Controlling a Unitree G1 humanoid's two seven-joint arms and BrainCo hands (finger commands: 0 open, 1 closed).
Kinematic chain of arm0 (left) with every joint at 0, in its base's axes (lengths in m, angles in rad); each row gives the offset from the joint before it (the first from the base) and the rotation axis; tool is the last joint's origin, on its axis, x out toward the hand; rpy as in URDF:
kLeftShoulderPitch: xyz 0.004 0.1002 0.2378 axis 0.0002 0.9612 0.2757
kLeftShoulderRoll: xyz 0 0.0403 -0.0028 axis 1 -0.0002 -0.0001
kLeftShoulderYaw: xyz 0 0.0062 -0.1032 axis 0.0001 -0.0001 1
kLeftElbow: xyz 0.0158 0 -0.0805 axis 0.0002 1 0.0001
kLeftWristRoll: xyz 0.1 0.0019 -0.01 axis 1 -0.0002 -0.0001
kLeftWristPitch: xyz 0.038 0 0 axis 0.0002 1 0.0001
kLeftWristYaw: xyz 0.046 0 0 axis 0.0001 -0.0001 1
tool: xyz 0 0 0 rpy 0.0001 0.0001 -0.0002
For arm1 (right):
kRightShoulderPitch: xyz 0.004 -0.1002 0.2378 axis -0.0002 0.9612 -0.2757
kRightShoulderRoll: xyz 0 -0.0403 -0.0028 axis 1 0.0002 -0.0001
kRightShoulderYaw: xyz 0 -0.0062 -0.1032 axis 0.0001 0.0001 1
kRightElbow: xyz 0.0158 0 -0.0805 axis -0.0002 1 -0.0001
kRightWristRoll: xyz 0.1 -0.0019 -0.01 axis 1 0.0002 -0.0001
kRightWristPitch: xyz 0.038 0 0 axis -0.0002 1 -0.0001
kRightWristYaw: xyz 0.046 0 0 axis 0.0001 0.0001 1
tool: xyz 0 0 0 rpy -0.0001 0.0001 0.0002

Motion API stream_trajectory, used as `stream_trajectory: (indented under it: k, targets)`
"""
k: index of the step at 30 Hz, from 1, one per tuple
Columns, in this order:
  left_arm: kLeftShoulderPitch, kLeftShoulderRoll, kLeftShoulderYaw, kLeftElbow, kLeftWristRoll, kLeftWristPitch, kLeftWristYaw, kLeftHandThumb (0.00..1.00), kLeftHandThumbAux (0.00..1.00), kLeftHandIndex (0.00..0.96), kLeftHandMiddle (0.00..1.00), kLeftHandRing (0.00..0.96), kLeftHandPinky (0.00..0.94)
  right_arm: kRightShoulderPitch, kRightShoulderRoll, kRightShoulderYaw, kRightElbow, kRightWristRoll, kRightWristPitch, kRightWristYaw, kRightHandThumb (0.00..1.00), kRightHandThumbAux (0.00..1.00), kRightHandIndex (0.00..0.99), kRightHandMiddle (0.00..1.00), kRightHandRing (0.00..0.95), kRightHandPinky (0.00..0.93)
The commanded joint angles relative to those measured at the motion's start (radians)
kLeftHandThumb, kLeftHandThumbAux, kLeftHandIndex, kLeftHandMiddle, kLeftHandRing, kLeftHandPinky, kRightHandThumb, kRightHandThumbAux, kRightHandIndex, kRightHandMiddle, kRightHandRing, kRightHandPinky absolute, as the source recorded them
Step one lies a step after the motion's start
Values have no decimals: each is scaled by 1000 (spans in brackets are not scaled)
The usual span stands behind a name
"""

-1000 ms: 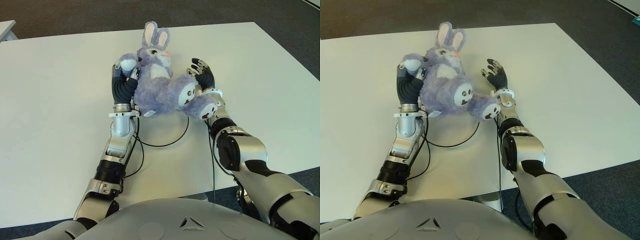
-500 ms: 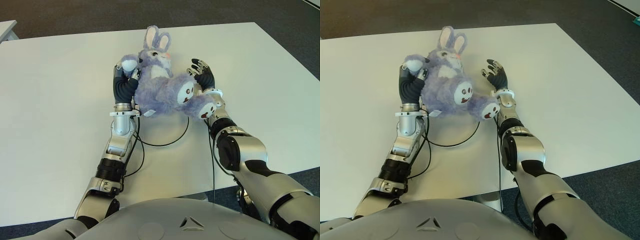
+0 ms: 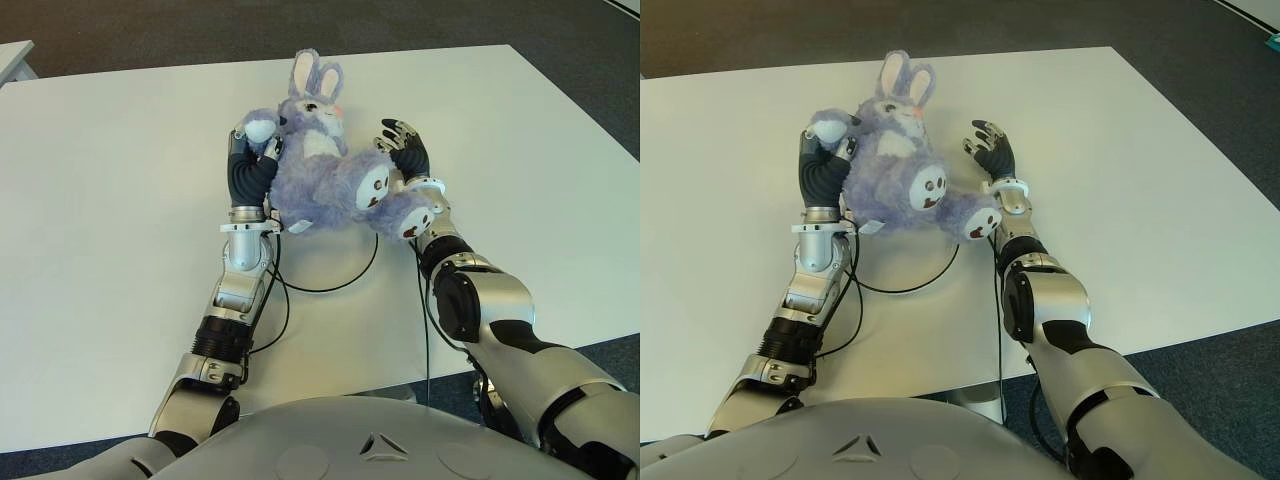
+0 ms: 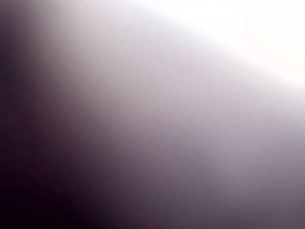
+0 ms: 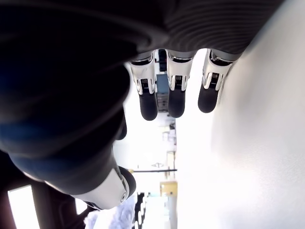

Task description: Put the doll into the plate.

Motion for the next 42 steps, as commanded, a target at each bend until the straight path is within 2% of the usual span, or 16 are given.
stream_trajectory:
  k: [1,16,25,34,42]
  targets:
    - [116,-54,-11,57,-3,-2,-9,722,699,442,846,859,869,44,12,1,24,5,18,-2,503,847,227,131,94,113]
    - [124,-50,-20,45,-7,7,-15,723,699,442,839,852,859,44,13,0,23,7,15,0,474,842,210,125,96,124]
    - [122,-49,-21,62,-13,-28,-30,721,699,442,829,842,851,44,14,1,23,6,14,0,467,838,214,129,98,129]
    - [123,-50,-22,74,-18,-54,-44,718,700,442,827,838,847,44,14,-3,22,11,13,2,502,834,223,132,96,121]
    - [133,-56,-25,78,-34,-44,-58,716,700,441,830,837,848,45,15,-10,21,17,15,10,521,832,223,133,98,122]
